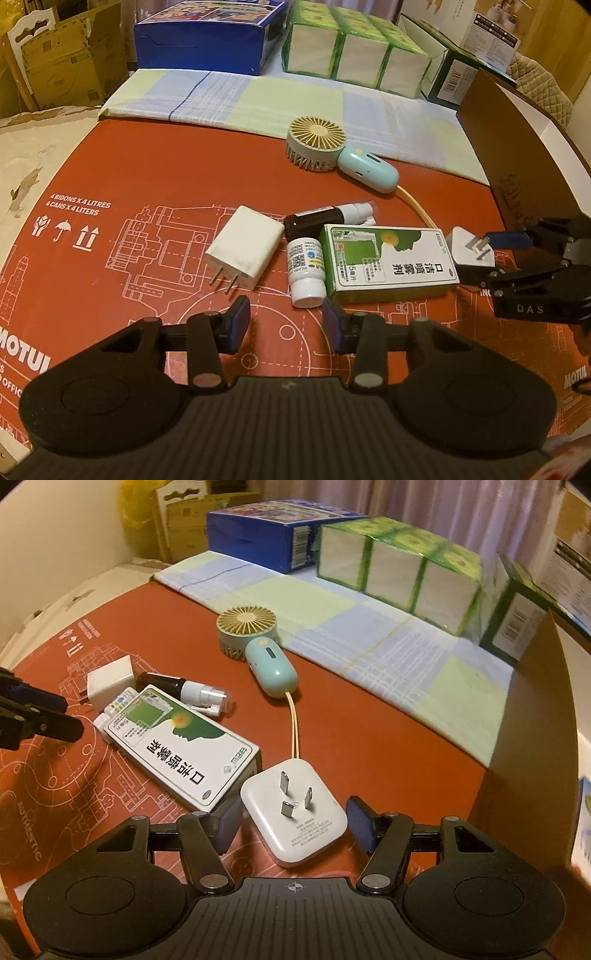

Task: Organize rigid objects
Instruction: 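Grasp the white pill bottle with the left gripper while the right gripper approaches the white plug adapter, then lift the pill bottle with the left gripper while the right gripper grasps the white plug adapter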

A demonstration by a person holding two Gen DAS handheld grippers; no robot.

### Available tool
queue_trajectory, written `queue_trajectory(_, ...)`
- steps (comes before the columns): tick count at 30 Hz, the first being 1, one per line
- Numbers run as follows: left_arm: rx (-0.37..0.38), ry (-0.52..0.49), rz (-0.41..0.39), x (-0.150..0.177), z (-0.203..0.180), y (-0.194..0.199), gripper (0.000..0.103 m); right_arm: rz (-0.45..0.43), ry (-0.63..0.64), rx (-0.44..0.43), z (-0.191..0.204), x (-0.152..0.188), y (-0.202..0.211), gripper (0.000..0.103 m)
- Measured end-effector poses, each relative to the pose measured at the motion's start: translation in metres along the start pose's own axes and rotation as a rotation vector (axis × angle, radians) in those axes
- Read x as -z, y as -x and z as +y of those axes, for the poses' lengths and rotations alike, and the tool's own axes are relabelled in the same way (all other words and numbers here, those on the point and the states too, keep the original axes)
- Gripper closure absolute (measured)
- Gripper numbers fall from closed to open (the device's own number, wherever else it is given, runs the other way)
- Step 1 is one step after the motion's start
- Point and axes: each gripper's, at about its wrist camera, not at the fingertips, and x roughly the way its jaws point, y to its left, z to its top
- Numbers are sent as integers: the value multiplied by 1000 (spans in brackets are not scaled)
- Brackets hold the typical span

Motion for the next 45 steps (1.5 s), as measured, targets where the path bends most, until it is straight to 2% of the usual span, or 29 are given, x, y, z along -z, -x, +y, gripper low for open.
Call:
queue_trajectory(4, 16, -14, -9, -2, -3, -4, 69, 17, -72, 21, 2, 5, 7, 45)
queue_trajectory(11, 25, -24, -11, -8, -5, -14, 81, 42, -165, 52, -1, 17, 21, 45)
queue_trajectory(23, 16, -55, -4, -17, -10, -35, 82, 46, -264, 115, -21, 34, 35, 45)
queue_trajectory(30, 11, -66, 2, -16, -11, -39, 81, 48, -265, 97, -22, 40, 42, 45)
queue_trajectory(33, 17, -60, 7, -11, -10, -35, 81, 47, -256, 95, -21, 43, 44, 50)
queue_trajectory(38, 26, -62, 22, 4, -10, -24, 81, 52, -255, 61, -18, 48, 50, 57)
queue_trajectory(45, 43, -60, 51, 29, -15, -7, 81, 66, -230, 16, -5, 57, 59, 57)
